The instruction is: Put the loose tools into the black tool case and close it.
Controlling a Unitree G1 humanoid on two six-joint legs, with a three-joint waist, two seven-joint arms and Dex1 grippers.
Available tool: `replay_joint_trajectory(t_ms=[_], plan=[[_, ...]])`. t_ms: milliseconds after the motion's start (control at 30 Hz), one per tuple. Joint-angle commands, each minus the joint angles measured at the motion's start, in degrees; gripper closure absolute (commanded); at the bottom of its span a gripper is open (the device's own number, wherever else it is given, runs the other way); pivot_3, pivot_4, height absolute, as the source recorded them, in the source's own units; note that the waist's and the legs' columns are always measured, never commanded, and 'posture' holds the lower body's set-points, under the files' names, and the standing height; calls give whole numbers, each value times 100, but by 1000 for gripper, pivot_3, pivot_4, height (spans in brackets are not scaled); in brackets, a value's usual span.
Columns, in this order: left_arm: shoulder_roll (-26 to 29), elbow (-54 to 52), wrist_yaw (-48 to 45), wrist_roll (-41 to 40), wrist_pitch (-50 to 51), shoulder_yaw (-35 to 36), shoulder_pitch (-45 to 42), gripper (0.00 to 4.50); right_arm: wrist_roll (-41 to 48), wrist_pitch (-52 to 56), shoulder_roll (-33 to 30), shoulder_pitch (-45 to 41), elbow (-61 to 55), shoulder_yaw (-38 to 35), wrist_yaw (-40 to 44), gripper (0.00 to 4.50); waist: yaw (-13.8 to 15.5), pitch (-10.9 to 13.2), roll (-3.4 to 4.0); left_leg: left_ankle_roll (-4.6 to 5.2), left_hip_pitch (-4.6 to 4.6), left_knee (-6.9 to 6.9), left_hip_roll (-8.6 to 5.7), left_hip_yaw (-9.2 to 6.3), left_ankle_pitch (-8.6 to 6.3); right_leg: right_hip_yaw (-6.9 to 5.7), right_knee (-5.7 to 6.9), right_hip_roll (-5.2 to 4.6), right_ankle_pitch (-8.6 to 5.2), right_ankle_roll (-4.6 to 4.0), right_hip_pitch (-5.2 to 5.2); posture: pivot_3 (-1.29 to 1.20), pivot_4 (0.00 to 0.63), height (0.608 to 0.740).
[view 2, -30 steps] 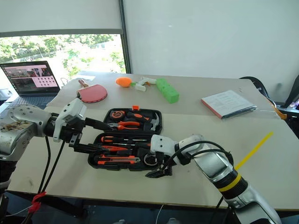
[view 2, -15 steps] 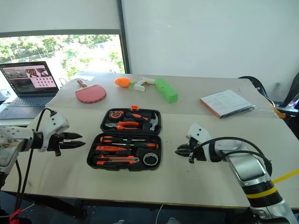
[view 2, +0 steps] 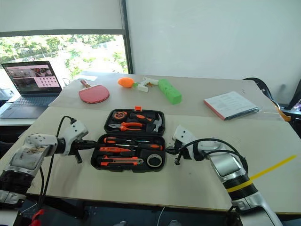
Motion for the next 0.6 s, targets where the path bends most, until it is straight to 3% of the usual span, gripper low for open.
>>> replay_joint_trajectory(t_ms=[33, 300, 600], plan=[[-139, -388, -363, -222, -96, -84, -83, 4465, 162, -86, 52, -94, -360, -39, 154, 4500, 2, 0, 0, 0, 0, 0, -1, 0, 0, 0, -1, -1, 1, 1, 1, 0, 150, 738], [332, -1413, -1450, -668, 183, -126, 654, 4465, 473, 300, -499, 687, -1692, -172, 558, 4500, -21, 0, 0, 5, -7, -6, 1, -2, -4, -2, -8, -2, 0, 4, -2, 0, 150, 738], [759, -1506, -1466, -361, -11, -57, 1206, 4465, 845, 688, -980, 1598, -2871, -353, 639, 4500, -34, 0, 0, 5, 11, -3, 6, 1, -4, -1, -3, 1, -4, 0, 5, 0, 150, 738]])
